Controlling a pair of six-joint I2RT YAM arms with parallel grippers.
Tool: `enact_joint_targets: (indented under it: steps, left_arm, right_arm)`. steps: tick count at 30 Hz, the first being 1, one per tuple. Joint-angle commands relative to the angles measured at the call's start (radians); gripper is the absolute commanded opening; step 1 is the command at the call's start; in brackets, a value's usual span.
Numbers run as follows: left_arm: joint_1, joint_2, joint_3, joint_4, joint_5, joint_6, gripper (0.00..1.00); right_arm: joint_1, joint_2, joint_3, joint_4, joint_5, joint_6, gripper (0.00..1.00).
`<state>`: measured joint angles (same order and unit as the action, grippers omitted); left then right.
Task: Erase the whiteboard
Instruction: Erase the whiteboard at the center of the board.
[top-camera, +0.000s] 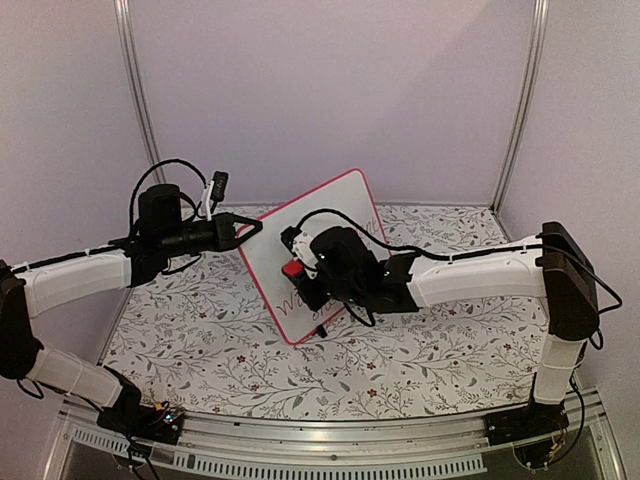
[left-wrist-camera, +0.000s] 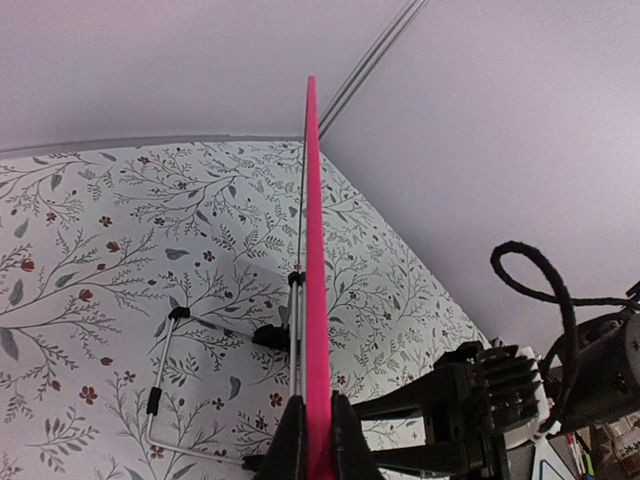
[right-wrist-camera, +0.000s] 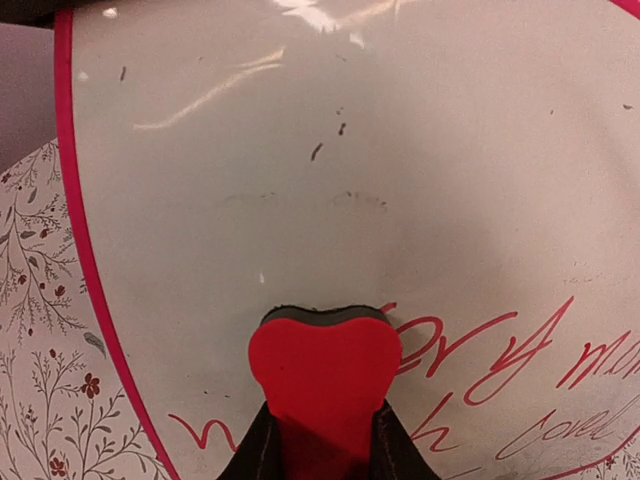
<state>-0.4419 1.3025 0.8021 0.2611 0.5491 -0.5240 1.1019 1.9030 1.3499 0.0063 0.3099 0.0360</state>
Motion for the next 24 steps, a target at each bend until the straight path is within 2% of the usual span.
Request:
enact_joint_targets:
  steps: [1,11,24]
  left_arm:
    - [-0.022,-0.019,0.0,0.029,0.084,-0.029,0.0]
    - [-0.022,-0.021,0.002,0.028,0.086,-0.028,0.0]
    - [-0.022,-0.022,0.002,0.028,0.087,-0.029,0.0]
  right_arm:
    - [-0.026,0.042,0.075,0.016,0.018,-0.025,0.24]
    - [-0.043,0.068,0.122,0.008,0.014,-0.069,0.24]
    - [-0.043,0.021,-0.065,0.051,0.006,0.004,0.24]
